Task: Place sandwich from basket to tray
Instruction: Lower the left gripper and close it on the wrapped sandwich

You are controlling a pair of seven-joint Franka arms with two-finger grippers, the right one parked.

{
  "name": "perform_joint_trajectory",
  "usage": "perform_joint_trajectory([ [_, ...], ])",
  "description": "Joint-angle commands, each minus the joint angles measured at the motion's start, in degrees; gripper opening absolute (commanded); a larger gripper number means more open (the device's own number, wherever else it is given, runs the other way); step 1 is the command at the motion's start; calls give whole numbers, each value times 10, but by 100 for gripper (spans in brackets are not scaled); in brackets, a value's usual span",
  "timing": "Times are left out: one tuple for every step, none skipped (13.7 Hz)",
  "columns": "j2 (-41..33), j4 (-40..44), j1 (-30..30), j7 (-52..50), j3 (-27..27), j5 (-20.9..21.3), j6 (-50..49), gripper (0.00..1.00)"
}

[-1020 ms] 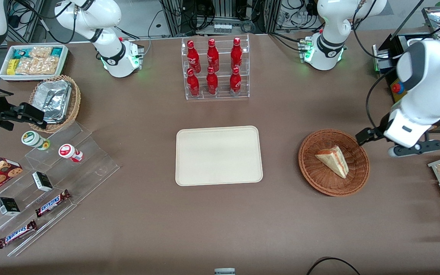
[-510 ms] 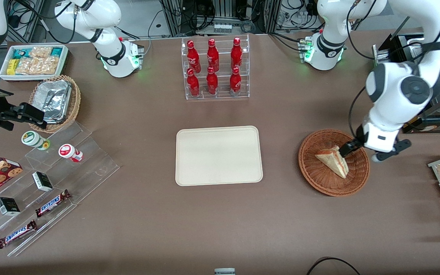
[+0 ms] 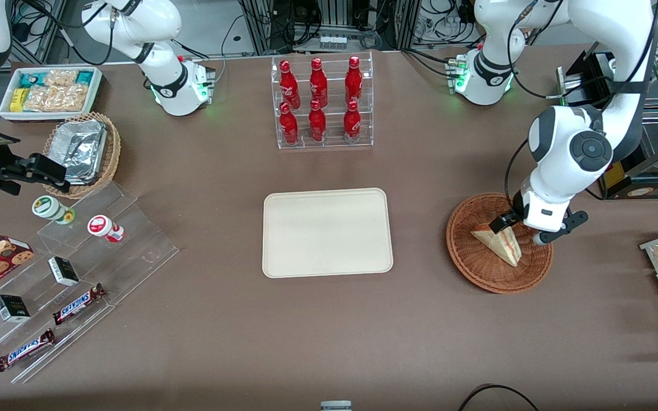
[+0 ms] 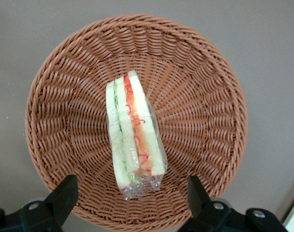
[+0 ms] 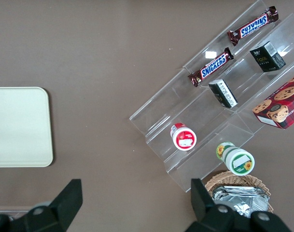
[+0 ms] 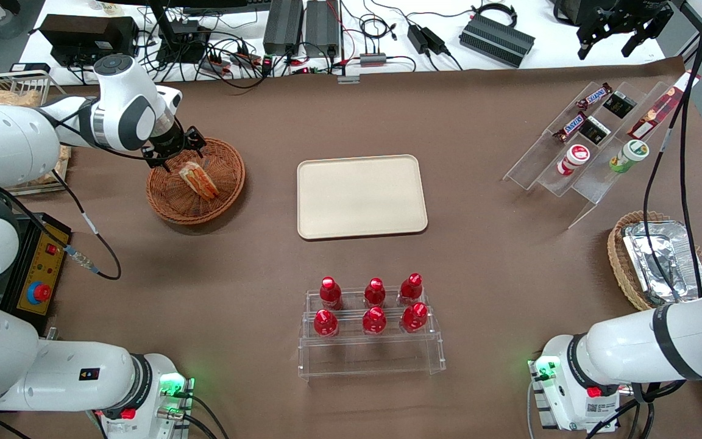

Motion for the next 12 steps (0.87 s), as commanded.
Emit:
perform_joint_trajectory([
  [20,-5,1,-21,1,8,38,100],
  [30,-5,1,-33,1,8,45,100],
  [33,-6,1,-36,1,8,46,100],
  [36,-6,1,-36,1,8,46,100],
  [42,-6,0,-36,1,8,48,100],
  [45,-6,0,-36,1,8,51,100],
  [52,-6,1,-36,1,8,55,100],
  [57,-5,1,-37,1,8,61,100],
  [64,-5,1,-38,1,8,75,100],
  [69,-5,1,-38,1,8,82,100],
  [73,-4,1,-38,1,8,85,100],
  [76,-4,2,-38,1,8,88,100],
])
